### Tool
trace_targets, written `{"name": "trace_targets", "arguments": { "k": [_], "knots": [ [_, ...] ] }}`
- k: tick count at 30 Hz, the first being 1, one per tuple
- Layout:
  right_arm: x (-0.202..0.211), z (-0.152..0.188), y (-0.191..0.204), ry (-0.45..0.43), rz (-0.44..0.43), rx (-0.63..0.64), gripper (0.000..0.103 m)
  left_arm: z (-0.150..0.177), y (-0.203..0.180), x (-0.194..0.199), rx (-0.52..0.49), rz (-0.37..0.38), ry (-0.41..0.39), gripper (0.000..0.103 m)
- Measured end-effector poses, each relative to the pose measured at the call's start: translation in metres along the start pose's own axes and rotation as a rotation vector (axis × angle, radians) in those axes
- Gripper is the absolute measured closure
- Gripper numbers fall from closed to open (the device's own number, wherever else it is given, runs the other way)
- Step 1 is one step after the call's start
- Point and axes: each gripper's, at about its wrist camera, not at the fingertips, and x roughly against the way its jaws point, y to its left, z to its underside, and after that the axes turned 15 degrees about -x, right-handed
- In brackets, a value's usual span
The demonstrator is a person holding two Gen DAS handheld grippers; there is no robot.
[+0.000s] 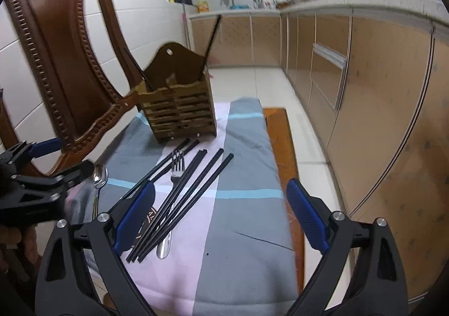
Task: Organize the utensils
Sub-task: 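Move both open tools back toward the remaining chopsticks on the cloth, then close the left tool on a black chopstick while the right tool grasps another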
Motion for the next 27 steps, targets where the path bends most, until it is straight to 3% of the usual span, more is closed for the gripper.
{"name": "trace_targets", "arguments": {
  "k": [5,8,11,14,18,21,24,27],
  "knots": [
    [-0.042,-0.011,0.002,0.067,0.030,-0.008,0.028,-0.009,0.009,-0.073,-0.026,0.097,0.143,0.030],
    [-0.060,-0.015,-0.002,0.097,0.042,-0.021,0.028,0.002,0.004,-0.098,-0.065,0.169,0.228,0.048],
    [-0.068,-0.015,-0.005,0.113,0.047,-0.020,0.029,0.011,-0.007,-0.108,-0.147,0.163,0.268,0.049],
    [-0.076,-0.012,-0.004,0.141,0.045,-0.019,0.033,0.018,-0.011,-0.118,-0.154,0.175,0.295,0.051],
    [-0.086,-0.005,0.004,0.168,0.057,0.003,0.036,0.023,-0.005,-0.127,-0.097,0.189,0.317,0.061],
    [-0.092,-0.001,0.007,0.185,0.067,0.012,0.036,0.027,0.003,-0.128,-0.001,0.239,0.340,0.071],
    [-0.096,0.002,0.010,0.196,0.076,0.023,0.036,0.032,0.008,-0.126,0.085,0.247,0.367,0.073],
    [-0.103,0.003,0.012,0.202,0.091,0.032,0.036,0.038,0.002,-0.119,0.130,0.201,0.392,0.074]
  ]
}}
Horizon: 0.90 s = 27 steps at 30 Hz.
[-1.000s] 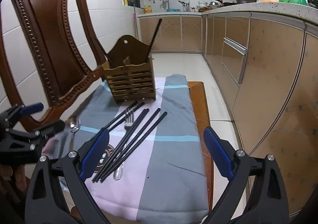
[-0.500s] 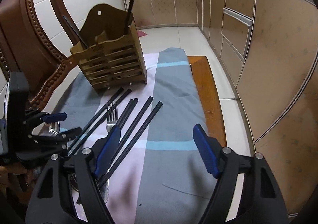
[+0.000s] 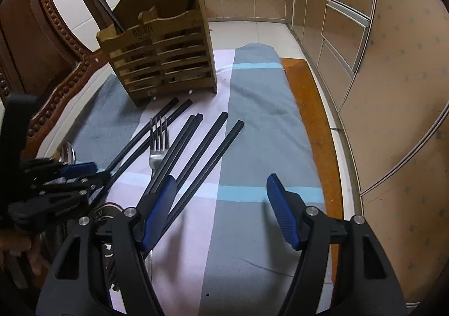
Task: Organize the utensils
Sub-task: 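Close the left tool on a black chopstick while the right tool grasps another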
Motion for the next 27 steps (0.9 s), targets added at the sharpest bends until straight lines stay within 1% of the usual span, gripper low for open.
{"name": "trace_targets", "arguments": {
  "k": [2,4,5,6,7,8,9,11,12,13,14,15,17,19,23,25,27],
  "knots": [
    [-0.006,0.000,0.003,0.013,0.012,0.002,0.037,0.011,-0.004,0.005,0.060,-0.002,0.012,0.075],
    [-0.013,0.001,0.008,0.028,0.030,0.017,0.037,0.018,-0.007,0.008,0.079,-0.004,0.014,0.077],
    [-0.016,0.002,0.011,0.036,0.045,0.027,0.038,0.022,-0.007,0.009,0.090,-0.001,0.014,0.080],
    [-0.019,0.003,0.013,0.042,0.061,0.039,0.039,0.025,-0.007,0.008,0.094,0.001,0.011,0.088],
    [-0.024,0.005,0.016,0.052,0.079,0.060,0.042,0.027,-0.007,0.009,0.096,0.004,0.008,0.093],
    [-0.027,0.007,0.018,0.059,0.082,0.072,0.046,0.029,-0.008,0.010,0.089,0.007,0.003,0.095],
    [-0.029,0.009,0.020,0.063,0.079,0.085,0.047,0.030,-0.013,0.010,0.080,0.004,0.001,0.095],
    [-0.030,0.012,0.025,0.073,0.072,0.114,0.061,0.034,-0.015,0.012,0.078,0.010,-0.004,0.096],
    [-0.030,0.014,0.027,0.078,0.071,0.128,0.064,0.037,-0.016,0.013,0.085,0.019,-0.004,0.096],
    [-0.030,0.015,0.029,0.084,0.068,0.138,0.072,0.038,-0.018,0.017,0.097,0.041,0.000,0.096],
    [-0.030,0.016,0.031,0.096,0.060,0.153,0.076,0.039,-0.019,0.018,0.106,0.059,0.004,0.096],
    [-0.029,0.017,0.031,0.106,0.051,0.163,0.084,0.041,-0.021,0.019,0.116,0.076,0.006,0.097],
    [-0.024,0.020,0.030,0.120,0.050,0.198,0.085,0.048,-0.024,0.023,0.128,0.110,0.012,0.097],
    [-0.019,0.023,0.024,0.163,0.026,0.222,0.086,0.054,-0.028,0.027,0.144,0.134,0.012,0.097],
    [-0.007,0.030,0.010,0.223,0.004,0.272,0.088,0.072,-0.042,0.036,0.163,0.149,-0.007,0.097],
    [-0.003,0.035,0.006,0.238,0.002,0.292,0.089,0.080,-0.047,0.040,0.181,0.158,-0.018,0.097],
    [0.001,0.039,0.003,0.235,0.002,0.316,0.089,0.083,-0.051,0.042,0.196,0.180,-0.021,0.095]
  ]
}}
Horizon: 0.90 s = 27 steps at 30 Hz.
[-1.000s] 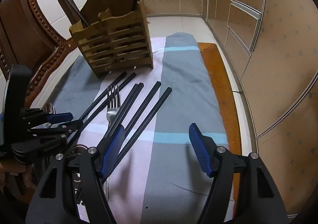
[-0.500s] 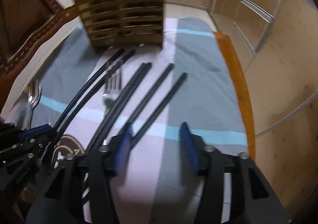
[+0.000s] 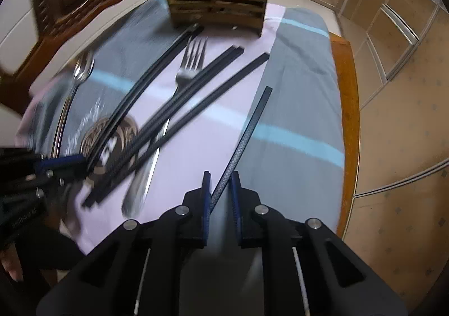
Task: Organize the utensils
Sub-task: 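Close the left tool on a black chopstick while the right tool grasps another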
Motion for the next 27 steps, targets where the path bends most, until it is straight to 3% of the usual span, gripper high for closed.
{"name": "trace_targets", "arguments": {
  "k": [2,4,5,6,10,14,18,21,27],
  "knots": [
    [0.000,0.001,-0.003,0.000,-0.013,-0.008,0.089,-0.002,-0.005,0.000,-0.013,-0.016,0.002,0.091],
    [0.000,-0.003,-0.004,0.002,-0.021,-0.030,0.088,-0.008,-0.007,0.000,-0.022,-0.004,0.002,0.070],
    [-0.001,-0.004,-0.007,0.006,-0.025,-0.039,0.086,-0.011,-0.005,0.001,-0.011,-0.016,-0.006,0.050],
    [-0.002,-0.007,-0.009,0.008,-0.029,-0.061,0.084,-0.014,-0.003,0.003,0.000,-0.027,-0.021,0.045],
    [-0.005,-0.023,-0.018,-0.029,-0.013,-0.134,0.062,-0.032,0.015,0.002,0.060,-0.049,-0.048,0.045],
    [-0.013,-0.042,-0.027,-0.076,-0.009,-0.221,0.061,-0.072,0.028,-0.009,0.051,-0.120,-0.089,0.045],
    [-0.021,-0.055,-0.027,-0.087,0.004,-0.261,0.062,-0.108,0.041,-0.031,0.033,-0.109,-0.070,0.061],
    [-0.027,-0.062,-0.024,-0.087,0.014,-0.267,0.062,-0.131,0.051,-0.048,0.029,-0.134,-0.065,0.067],
    [-0.033,-0.068,-0.029,-0.078,0.022,-0.274,0.073,-0.154,0.066,-0.060,0.031,-0.151,-0.064,0.082]
  ]
}}
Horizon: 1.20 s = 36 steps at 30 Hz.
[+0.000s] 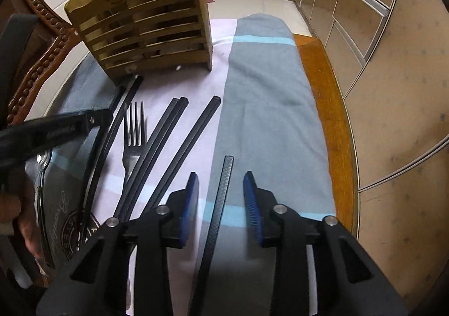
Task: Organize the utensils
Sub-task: 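Close the left tool on a black chopstick while the right tool grasps another, then lift both chopsticks and carry them over the wooden holder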
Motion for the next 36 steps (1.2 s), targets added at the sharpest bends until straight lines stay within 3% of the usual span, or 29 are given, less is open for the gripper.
{"name": "trace_targets", "arguments": {
  "k": [4,6,8,12,19,27,36],
  "knots": [
    [-0.005,-0.008,-0.004,0.001,-0.008,0.007,0.081,-0.008,0.002,-0.005,-0.028,-0.027,-0.009,0.085],
    [-0.006,-0.010,-0.005,0.000,-0.008,0.007,0.083,-0.012,0.002,-0.007,-0.035,-0.047,-0.007,0.095],
    [-0.007,-0.011,-0.004,-0.004,-0.010,0.008,0.092,-0.009,0.001,-0.005,-0.050,-0.055,-0.017,0.096],
    [0.005,-0.013,-0.004,-0.025,-0.072,-0.008,0.093,-0.009,0.003,0.000,-0.058,-0.028,-0.021,0.097],
    [0.076,-0.011,-0.005,-0.168,-0.214,0.001,0.095,0.008,0.019,0.092,-0.052,-0.003,-0.179,0.097],
    [0.149,0.014,-0.011,-0.314,-0.285,0.021,0.096,0.047,-0.012,0.226,-0.139,-0.061,-0.402,0.097],
    [0.222,0.047,0.003,-0.460,-0.325,0.064,0.096,0.071,-0.029,0.278,-0.205,-0.073,-0.497,0.097]
  ]
}}
